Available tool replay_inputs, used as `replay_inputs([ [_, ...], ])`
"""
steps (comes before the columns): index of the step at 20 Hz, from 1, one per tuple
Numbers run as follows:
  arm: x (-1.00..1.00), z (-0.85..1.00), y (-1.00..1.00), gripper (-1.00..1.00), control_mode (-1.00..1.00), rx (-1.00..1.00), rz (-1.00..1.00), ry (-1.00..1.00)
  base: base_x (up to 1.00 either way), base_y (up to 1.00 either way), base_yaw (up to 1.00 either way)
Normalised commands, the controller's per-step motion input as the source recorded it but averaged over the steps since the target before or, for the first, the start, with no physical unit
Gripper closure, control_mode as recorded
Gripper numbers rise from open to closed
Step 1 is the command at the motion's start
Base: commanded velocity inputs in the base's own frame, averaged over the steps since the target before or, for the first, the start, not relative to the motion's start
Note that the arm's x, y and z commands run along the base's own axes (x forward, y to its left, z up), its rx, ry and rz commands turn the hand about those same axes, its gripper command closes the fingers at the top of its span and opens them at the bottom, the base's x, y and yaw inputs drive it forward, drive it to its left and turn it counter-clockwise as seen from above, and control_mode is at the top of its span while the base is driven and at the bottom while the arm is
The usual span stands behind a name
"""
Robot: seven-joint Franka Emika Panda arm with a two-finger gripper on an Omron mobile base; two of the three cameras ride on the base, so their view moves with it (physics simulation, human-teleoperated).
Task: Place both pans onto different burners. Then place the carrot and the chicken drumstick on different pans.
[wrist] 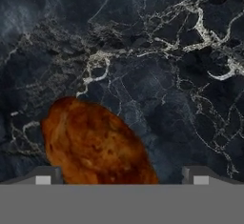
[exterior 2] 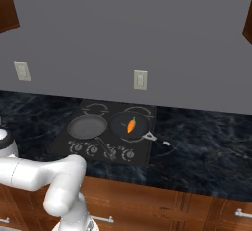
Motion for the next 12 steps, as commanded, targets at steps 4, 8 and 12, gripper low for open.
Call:
replay_inputs([
  [4,-0.02,-0.05,0.0,-1.0,-1.0,0.0,0.04,0.07,0.0,0.0,0.0],
  [8,-0.1,-0.04,0.01,-1.0,-1.0,0.0,0.04,0.09,0.0,0.0,0.0],
  [12,-0.06,-0.04,0.07,-1.0,-1.0,0.0,0.04,0.09,0.0,0.0,0.0],
])
